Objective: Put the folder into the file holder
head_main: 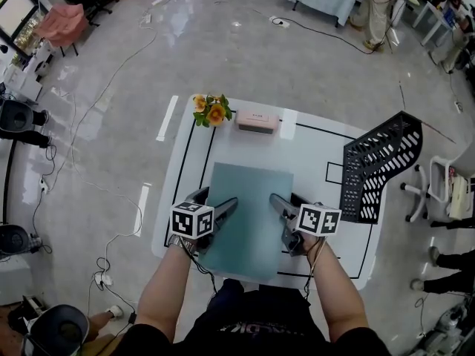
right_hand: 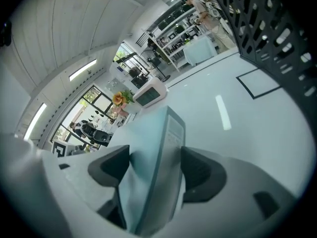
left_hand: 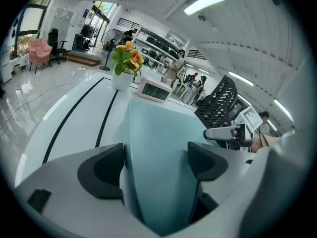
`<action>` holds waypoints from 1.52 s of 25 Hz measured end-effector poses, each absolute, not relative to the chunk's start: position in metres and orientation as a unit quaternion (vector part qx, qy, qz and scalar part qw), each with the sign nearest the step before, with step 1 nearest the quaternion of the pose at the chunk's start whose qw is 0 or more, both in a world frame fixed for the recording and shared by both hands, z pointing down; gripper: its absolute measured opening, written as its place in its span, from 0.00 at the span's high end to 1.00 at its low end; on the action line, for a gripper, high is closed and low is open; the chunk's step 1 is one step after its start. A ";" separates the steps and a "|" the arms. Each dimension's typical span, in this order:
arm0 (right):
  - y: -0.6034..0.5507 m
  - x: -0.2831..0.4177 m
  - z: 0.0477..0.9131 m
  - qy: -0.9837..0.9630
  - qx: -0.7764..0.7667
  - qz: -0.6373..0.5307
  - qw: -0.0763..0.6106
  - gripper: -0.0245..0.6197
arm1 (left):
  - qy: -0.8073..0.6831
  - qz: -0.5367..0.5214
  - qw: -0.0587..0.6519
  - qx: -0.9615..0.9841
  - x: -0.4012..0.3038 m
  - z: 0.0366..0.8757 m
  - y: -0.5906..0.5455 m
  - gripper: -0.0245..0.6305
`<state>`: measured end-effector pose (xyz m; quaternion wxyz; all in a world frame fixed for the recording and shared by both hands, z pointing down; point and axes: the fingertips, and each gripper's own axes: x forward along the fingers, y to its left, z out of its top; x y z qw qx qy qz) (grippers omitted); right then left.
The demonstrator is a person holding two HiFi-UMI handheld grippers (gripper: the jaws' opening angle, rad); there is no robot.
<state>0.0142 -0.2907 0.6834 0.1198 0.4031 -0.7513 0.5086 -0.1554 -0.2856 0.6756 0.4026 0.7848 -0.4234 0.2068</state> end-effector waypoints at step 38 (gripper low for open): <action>-0.285 0.014 0.503 -0.856 0.469 0.212 0.046 0.48 | -0.457 0.096 0.167 0.869 -0.148 0.517 -0.291 0.37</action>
